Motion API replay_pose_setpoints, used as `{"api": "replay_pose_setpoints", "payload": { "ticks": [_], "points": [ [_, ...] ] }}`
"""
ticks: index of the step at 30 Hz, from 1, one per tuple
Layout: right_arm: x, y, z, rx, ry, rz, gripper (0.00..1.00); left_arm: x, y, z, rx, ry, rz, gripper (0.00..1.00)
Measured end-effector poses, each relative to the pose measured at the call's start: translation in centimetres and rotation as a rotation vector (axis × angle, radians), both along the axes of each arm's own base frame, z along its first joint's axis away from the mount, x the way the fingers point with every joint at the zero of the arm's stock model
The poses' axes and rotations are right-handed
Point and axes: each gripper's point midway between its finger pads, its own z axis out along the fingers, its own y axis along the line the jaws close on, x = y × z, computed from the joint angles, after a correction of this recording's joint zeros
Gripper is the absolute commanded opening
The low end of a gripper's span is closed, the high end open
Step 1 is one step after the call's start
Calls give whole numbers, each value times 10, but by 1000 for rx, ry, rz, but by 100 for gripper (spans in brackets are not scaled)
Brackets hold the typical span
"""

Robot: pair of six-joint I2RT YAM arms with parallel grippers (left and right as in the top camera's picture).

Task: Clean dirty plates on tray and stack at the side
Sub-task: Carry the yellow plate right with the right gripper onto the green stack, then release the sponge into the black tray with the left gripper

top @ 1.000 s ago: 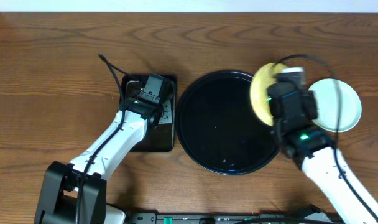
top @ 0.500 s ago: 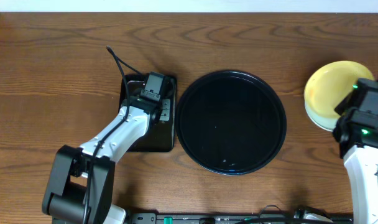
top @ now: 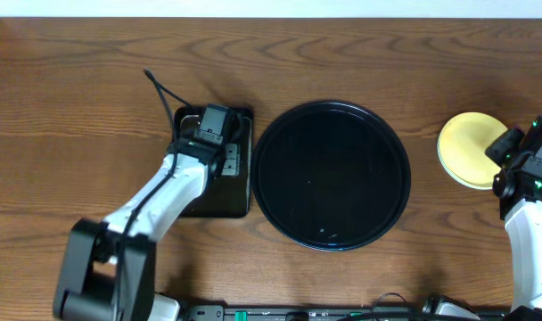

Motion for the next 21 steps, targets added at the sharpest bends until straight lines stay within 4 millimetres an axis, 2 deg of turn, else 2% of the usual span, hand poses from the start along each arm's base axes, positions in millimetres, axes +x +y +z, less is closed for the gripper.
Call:
{"api": "replay_pose_setpoints", "payload": {
  "ticks": [4, 6, 8, 9, 12, 15, 17, 21],
  "points": [
    [11, 44, -7, 85, 9, 226, 59, -2, 1, 41, -44, -98, 24, 79],
    [14, 67, -10, 116, 17, 334, 72, -3, 1, 55, -63, -135, 35, 80],
    [13, 90, -14, 140, 36, 431, 92, -5, 2, 66, -77, -162, 45, 80],
    [10, 108, -18, 155, 66, 505, 99, -7, 2, 67, -80, -160, 52, 80],
    [-4, 133, -31, 191, 148, 583, 99, -24, 8, 59, -74, -89, 90, 80],
    [-31, 154, -49, 248, 280, 633, 99, -58, 18, 42, -55, 55, 159, 81],
    [-53, 160, -59, 288, 372, 637, 99, -84, 22, 33, -53, 167, 194, 80],
    [-81, 164, -69, 342, 488, 624, 99, -115, 26, 28, -60, 298, 234, 81]
  ]
}}
